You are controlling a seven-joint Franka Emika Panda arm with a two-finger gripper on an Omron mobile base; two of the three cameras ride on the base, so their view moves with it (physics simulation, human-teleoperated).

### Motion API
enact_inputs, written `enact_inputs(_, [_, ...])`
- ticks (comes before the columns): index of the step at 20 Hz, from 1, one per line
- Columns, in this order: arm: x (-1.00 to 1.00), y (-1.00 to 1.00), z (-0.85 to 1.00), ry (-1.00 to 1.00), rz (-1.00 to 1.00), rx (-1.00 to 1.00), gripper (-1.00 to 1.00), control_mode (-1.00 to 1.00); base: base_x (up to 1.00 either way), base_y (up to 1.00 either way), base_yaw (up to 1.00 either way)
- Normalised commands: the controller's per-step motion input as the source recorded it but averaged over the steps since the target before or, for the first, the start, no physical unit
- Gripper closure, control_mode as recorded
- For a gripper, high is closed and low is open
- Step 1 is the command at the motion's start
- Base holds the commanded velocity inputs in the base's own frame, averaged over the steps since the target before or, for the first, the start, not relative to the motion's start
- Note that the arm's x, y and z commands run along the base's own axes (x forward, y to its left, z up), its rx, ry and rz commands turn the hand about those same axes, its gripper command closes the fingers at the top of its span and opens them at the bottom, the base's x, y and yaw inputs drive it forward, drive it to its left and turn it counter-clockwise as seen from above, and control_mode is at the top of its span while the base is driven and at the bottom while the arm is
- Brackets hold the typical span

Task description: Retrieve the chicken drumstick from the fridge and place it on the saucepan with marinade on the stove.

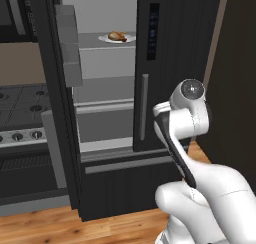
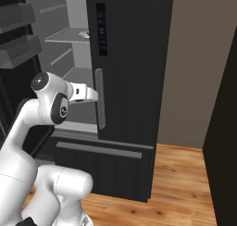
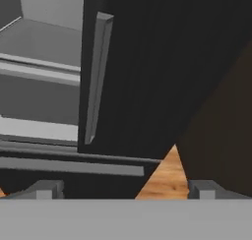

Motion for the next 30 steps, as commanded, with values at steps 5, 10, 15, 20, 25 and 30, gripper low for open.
enact_inputs(5, [0.37, 0.03, -0.11, -0.02, -0.15, 0.04, -1.00, -1.00, 0.00, 0.00, 0.00])
enact_inputs(10, [0.41, 0.13, -0.04, 0.00, -0.11, 0.11, -1.00, -1.00, 0.00, 0.00, 0.00])
enact_inputs(15, [0.23, 0.03, 0.00, 0.00, -0.02, 0.24, -1.00, -1.00, 0.00, 0.00, 0.00])
enact_inputs(20, [0.00, -0.04, 0.00, -0.01, 0.04, 0.13, -1.00, -1.00, 0.00, 0.00, 0.00])
enact_inputs(25, [0.02, 0.00, 0.00, 0.00, 0.01, 0.00, -1.00, -1.00, 0.00, 0.00, 0.00])
enact_inputs(30, [0.18, 0.13, -0.10, 0.00, 0.00, -0.02, -1.00, -1.00, 0.00, 0.00, 0.00])
